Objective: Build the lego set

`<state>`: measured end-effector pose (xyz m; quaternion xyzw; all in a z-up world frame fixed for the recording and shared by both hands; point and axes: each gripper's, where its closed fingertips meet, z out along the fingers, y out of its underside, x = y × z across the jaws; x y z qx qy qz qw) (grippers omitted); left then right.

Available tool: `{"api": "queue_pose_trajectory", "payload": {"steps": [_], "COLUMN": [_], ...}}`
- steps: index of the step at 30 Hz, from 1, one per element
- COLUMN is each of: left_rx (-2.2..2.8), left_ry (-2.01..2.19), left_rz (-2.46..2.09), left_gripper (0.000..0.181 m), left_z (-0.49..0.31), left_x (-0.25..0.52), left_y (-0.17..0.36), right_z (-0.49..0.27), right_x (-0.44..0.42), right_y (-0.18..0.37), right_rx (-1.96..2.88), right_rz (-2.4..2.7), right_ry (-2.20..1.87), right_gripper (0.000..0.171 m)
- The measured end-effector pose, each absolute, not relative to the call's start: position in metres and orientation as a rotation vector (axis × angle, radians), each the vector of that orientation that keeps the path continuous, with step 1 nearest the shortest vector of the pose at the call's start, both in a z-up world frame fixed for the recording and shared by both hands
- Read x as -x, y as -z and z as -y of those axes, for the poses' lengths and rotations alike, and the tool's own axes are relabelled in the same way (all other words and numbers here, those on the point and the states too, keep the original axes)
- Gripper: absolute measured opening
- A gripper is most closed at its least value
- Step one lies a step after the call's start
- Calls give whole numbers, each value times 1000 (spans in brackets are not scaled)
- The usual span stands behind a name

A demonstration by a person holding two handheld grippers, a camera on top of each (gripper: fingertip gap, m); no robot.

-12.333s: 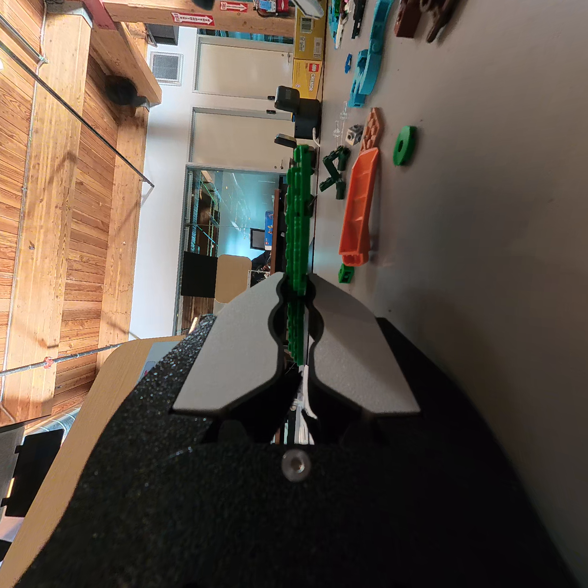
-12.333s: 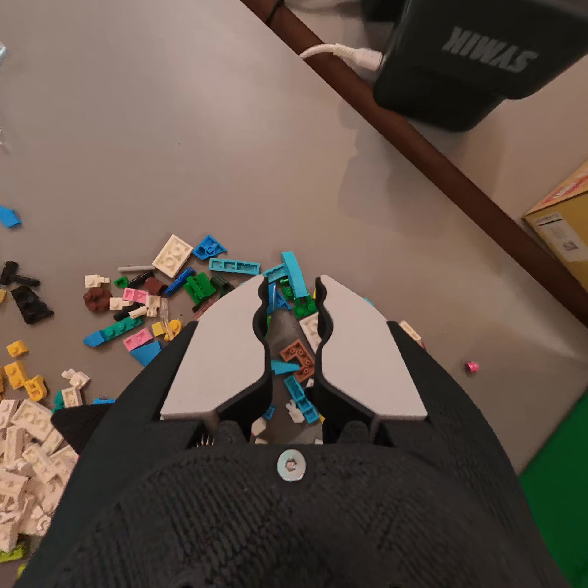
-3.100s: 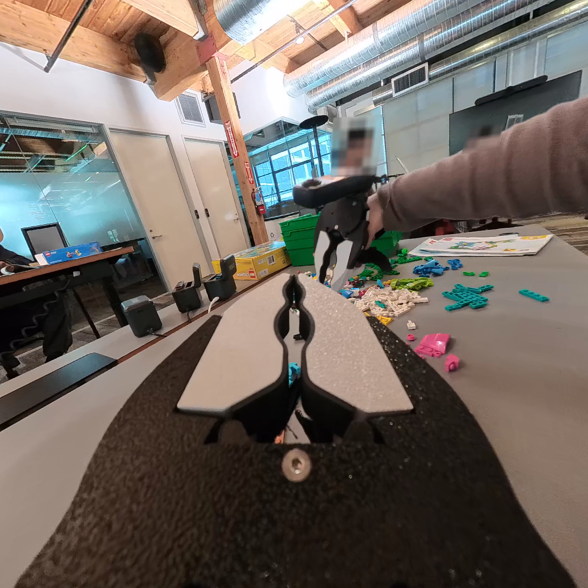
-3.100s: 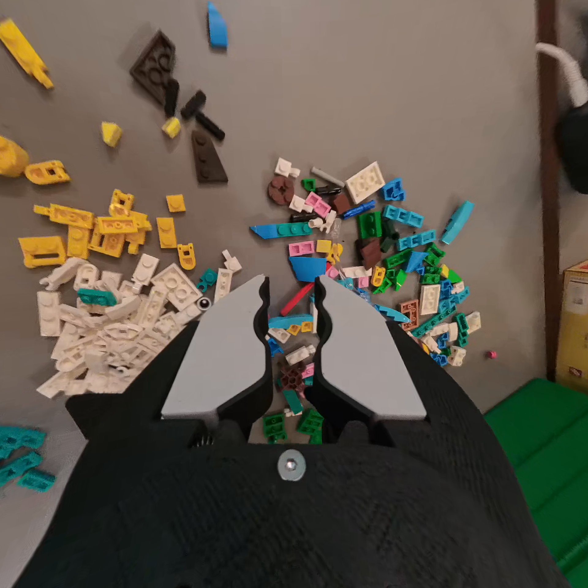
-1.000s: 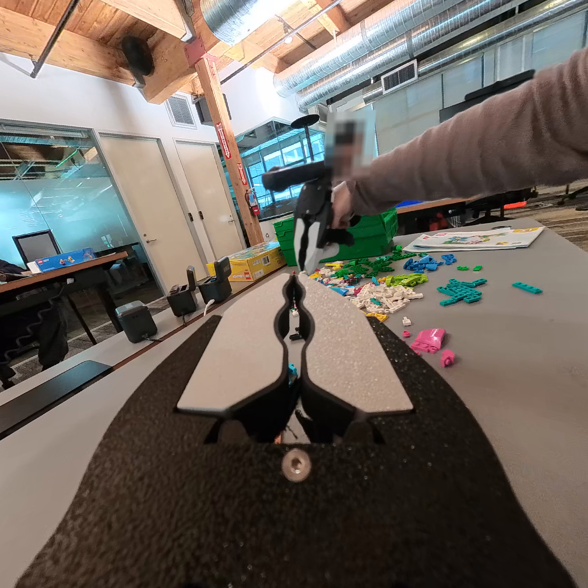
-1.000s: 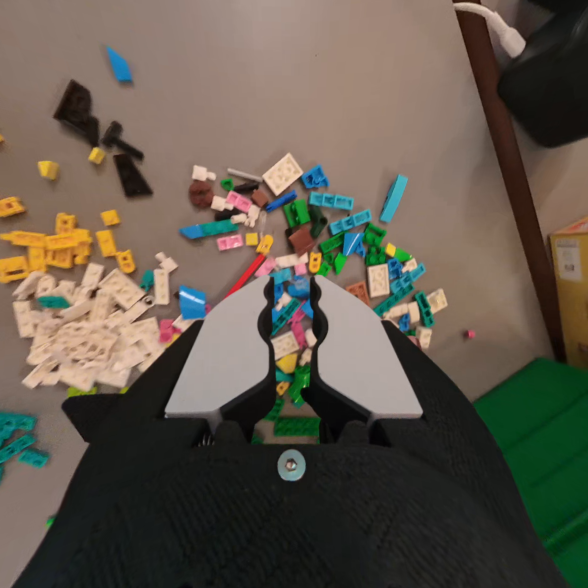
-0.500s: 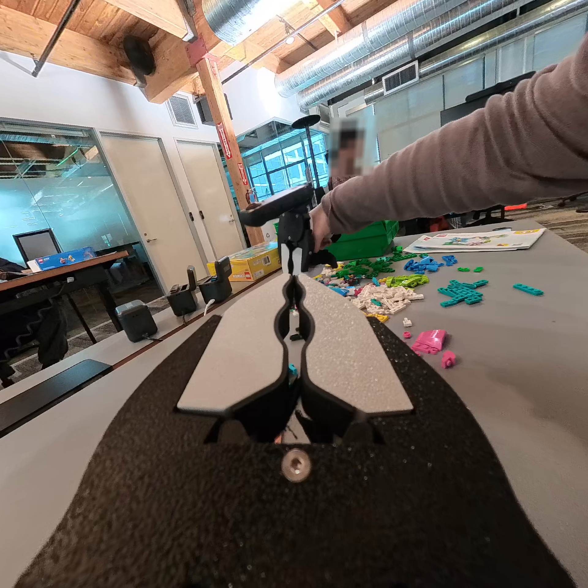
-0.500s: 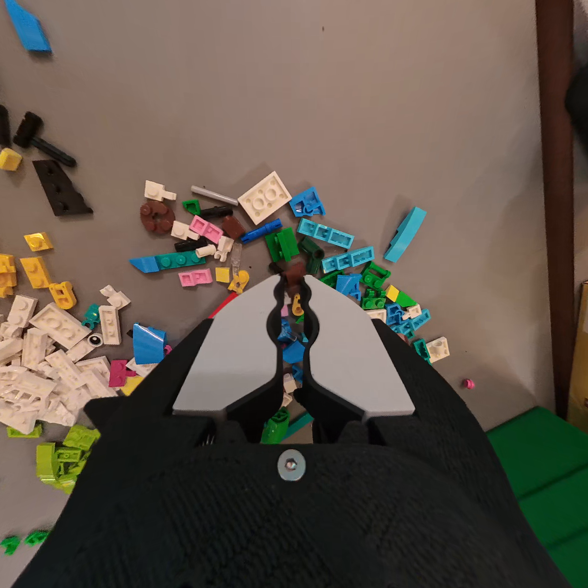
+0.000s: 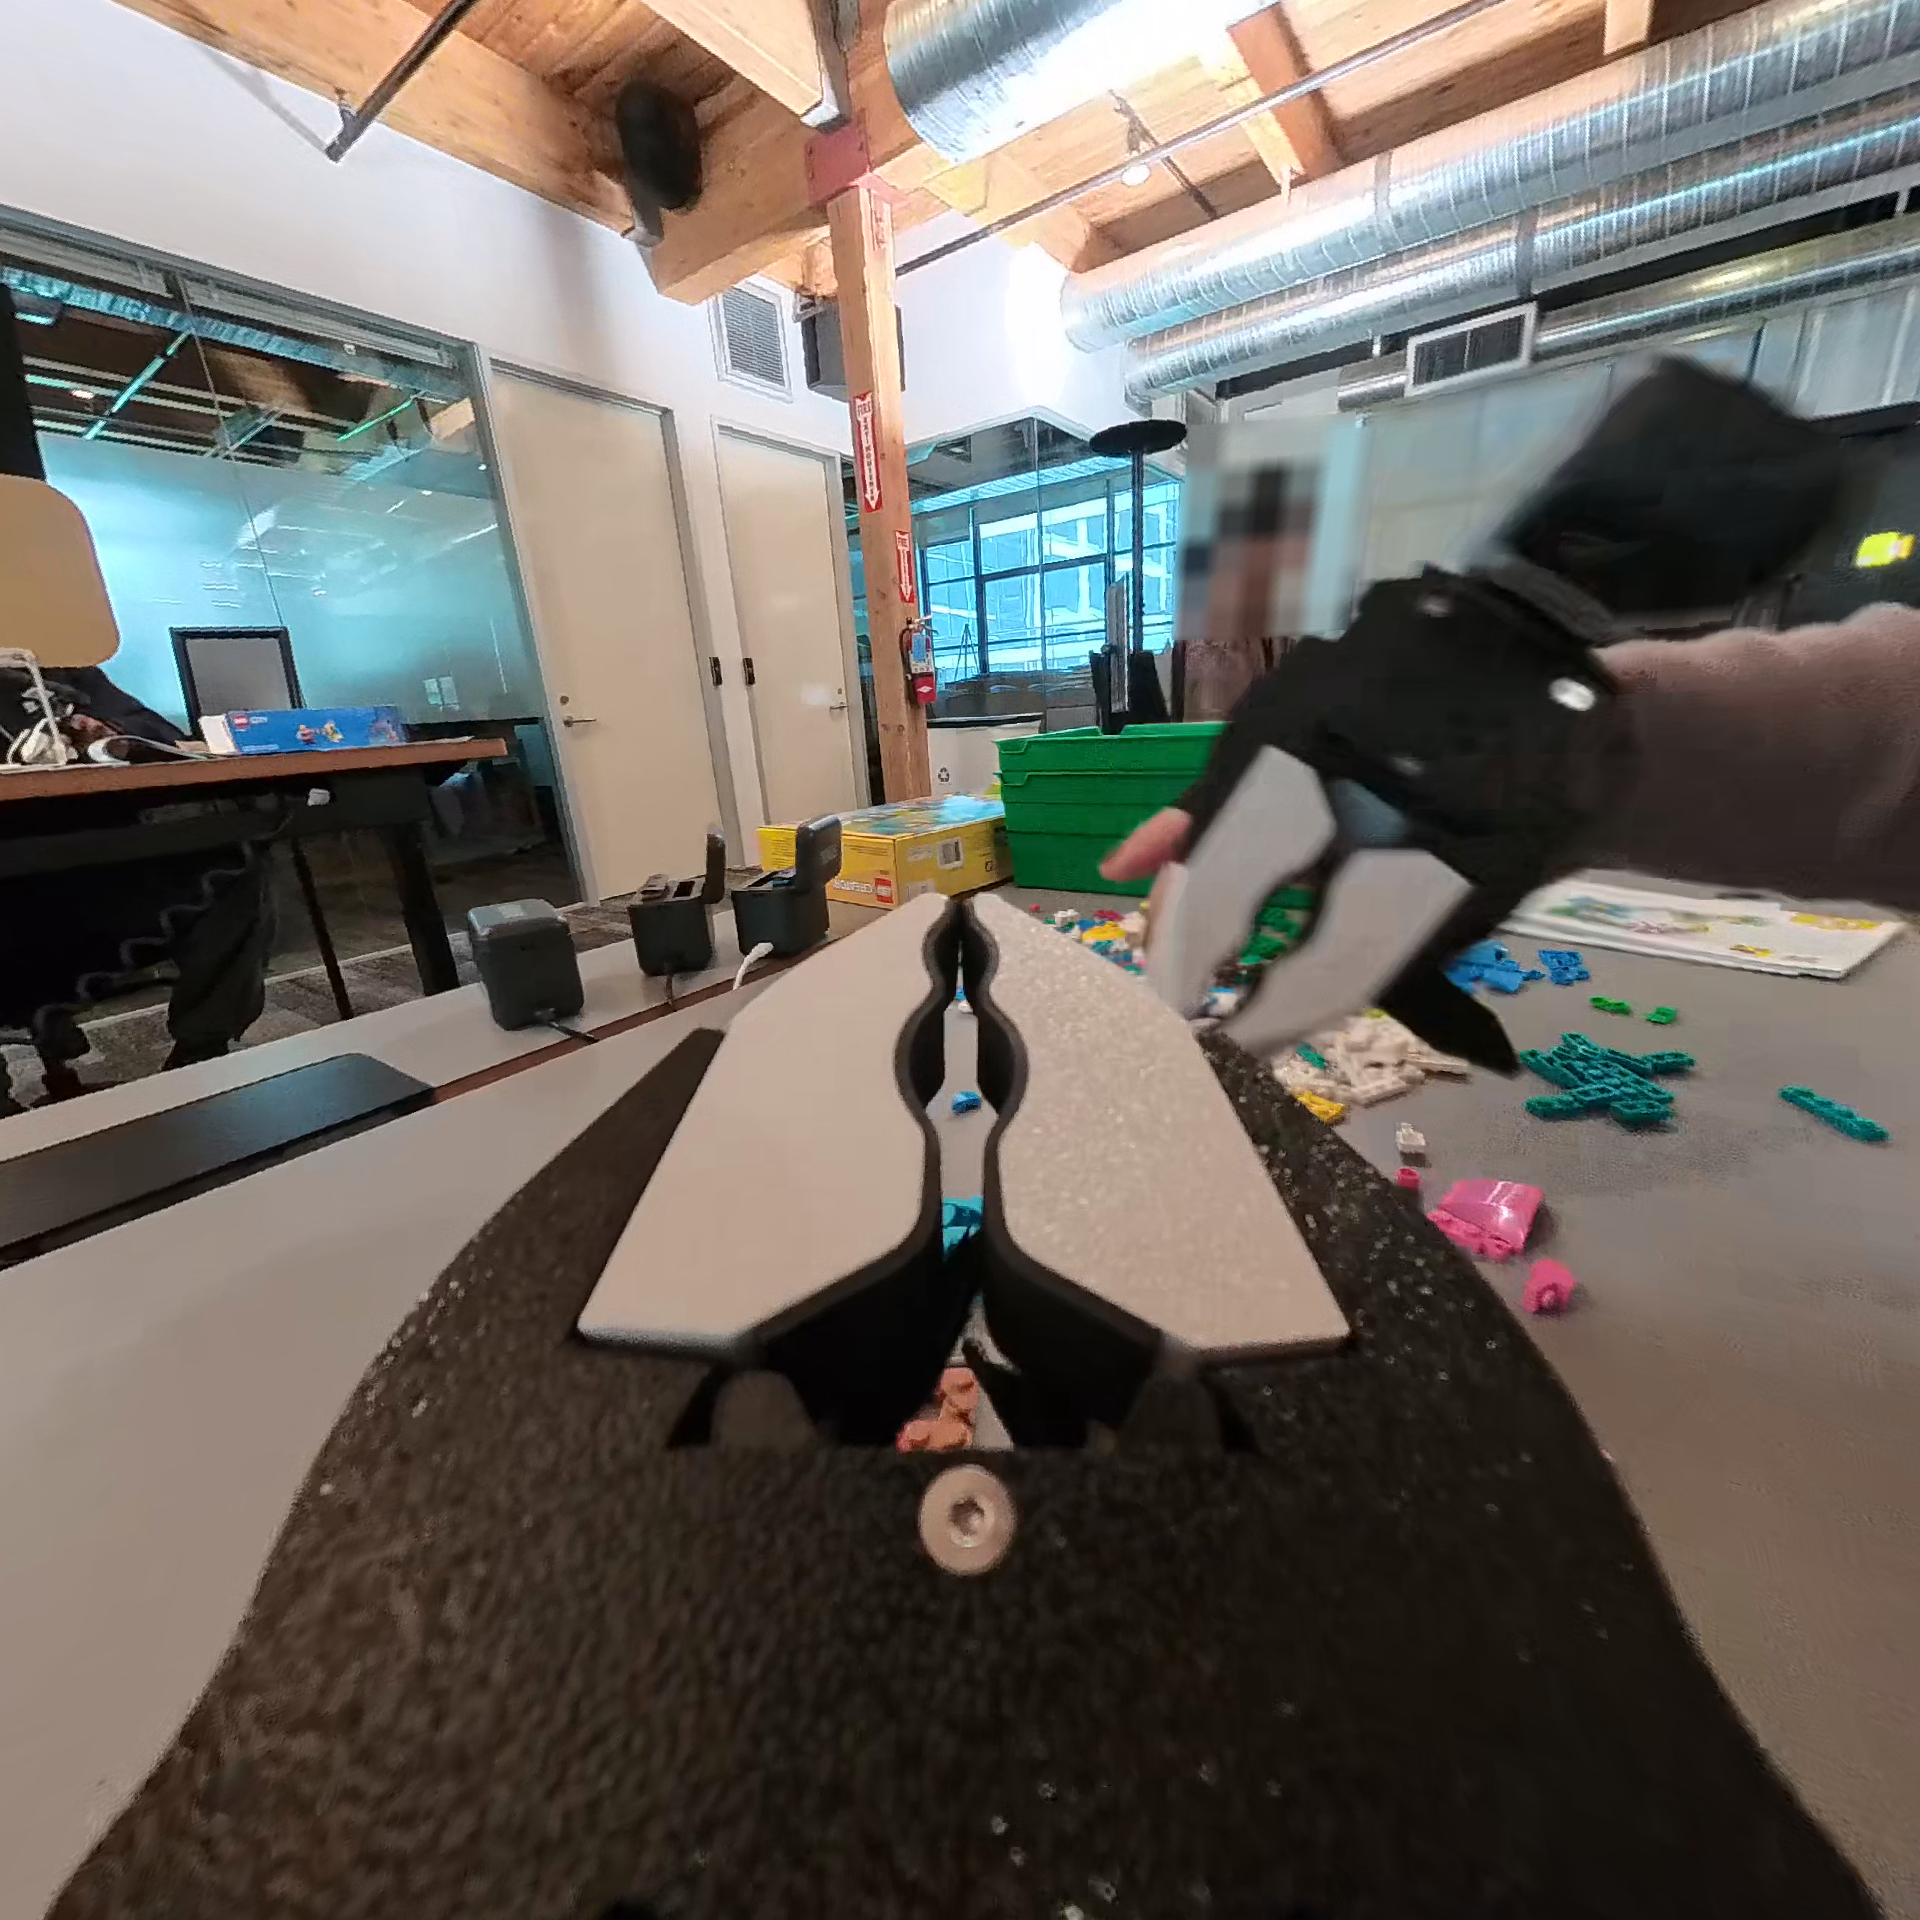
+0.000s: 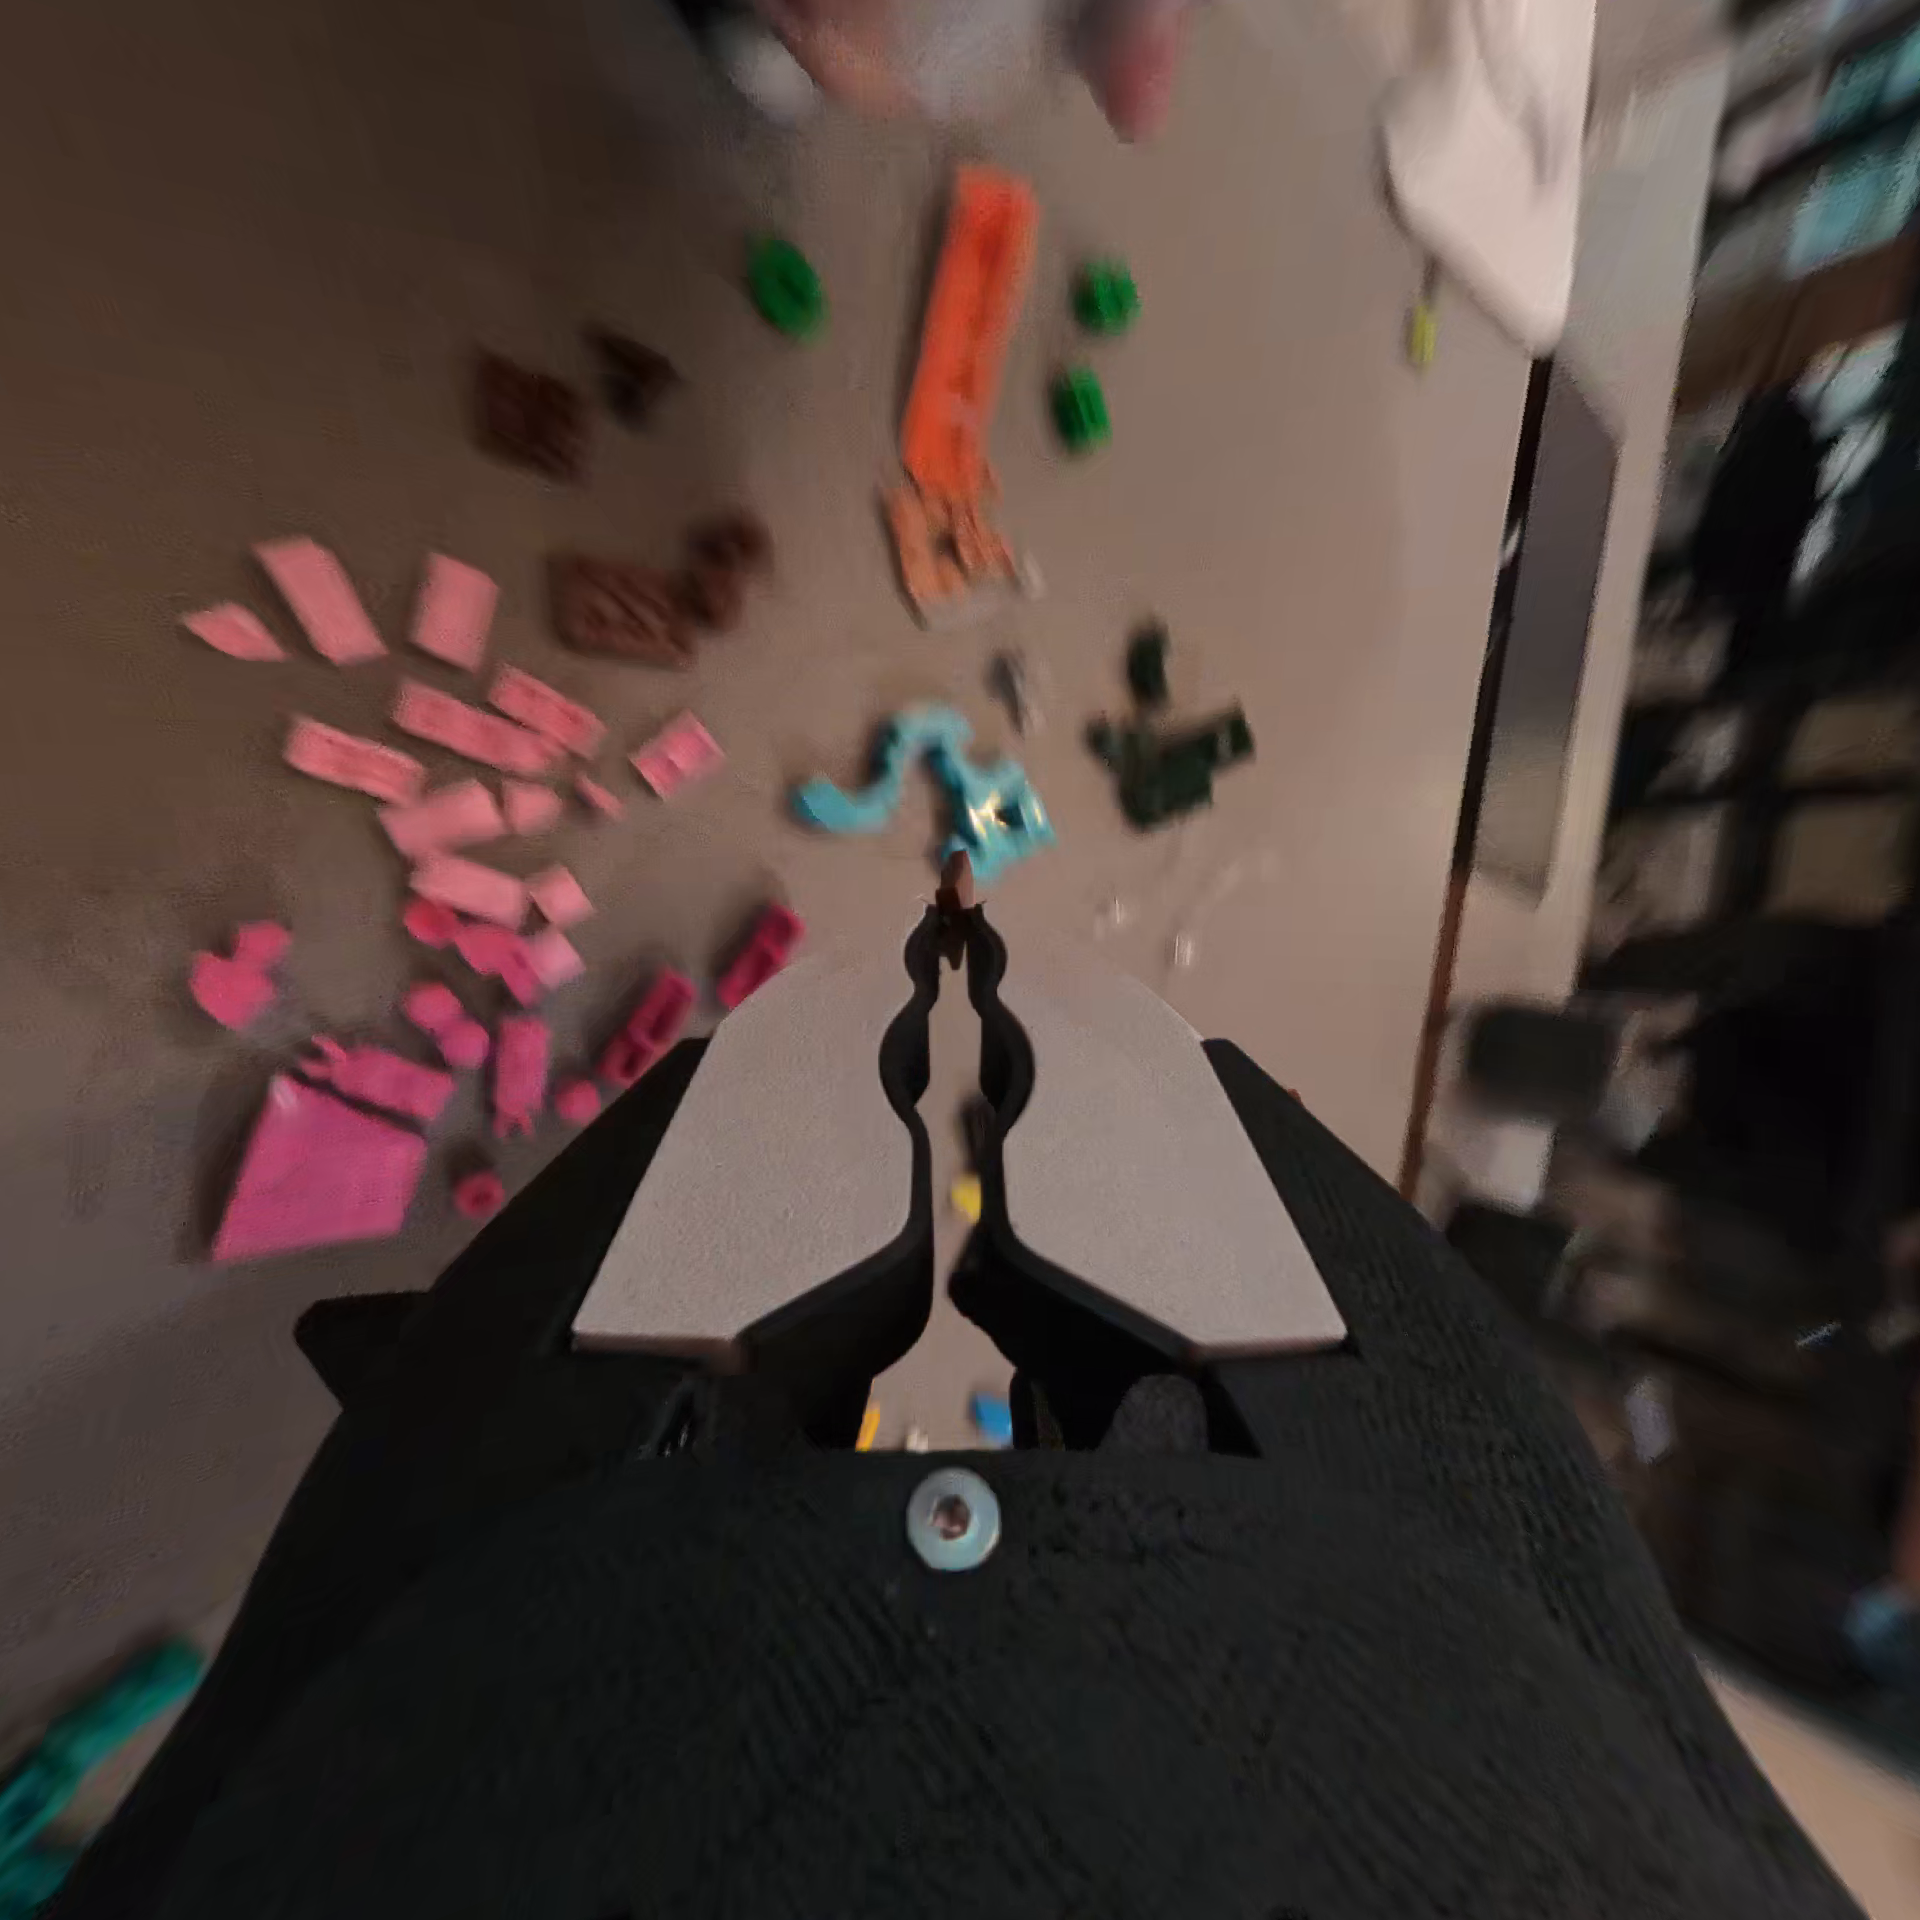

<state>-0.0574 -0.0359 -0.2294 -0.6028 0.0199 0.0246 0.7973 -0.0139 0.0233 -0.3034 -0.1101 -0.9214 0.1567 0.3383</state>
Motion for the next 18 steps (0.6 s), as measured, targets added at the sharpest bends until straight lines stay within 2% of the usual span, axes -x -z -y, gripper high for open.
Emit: {"api": "queue_pose_trajectory", "payload": {"steps": [4,9,11,15,18], "left_rx": [1291,1291,1291,1290,1291], "left_ry": [-38,-39,-39,-36,-37], "left_rz": [-17,-29,-32,-33,-39], "left_gripper": [0,0,0,0,0], "left_z": [36,36,36,36,36], "left_x": [61,59,59,59,58], "left_y": [229,229,229,229,229], "right_z": [28,46,51,53,11], "right_x": [3,1,1,-11,-5], "right_y": [319,333,336,332,304], "right_rx": [-52,-101,-84,33,292], "right_rz": [2360,2418,2438,2523,2463], "right_ry": [-367,-395,-419,-539,-634], "right_gripper": [3,3,4,27,24]}}
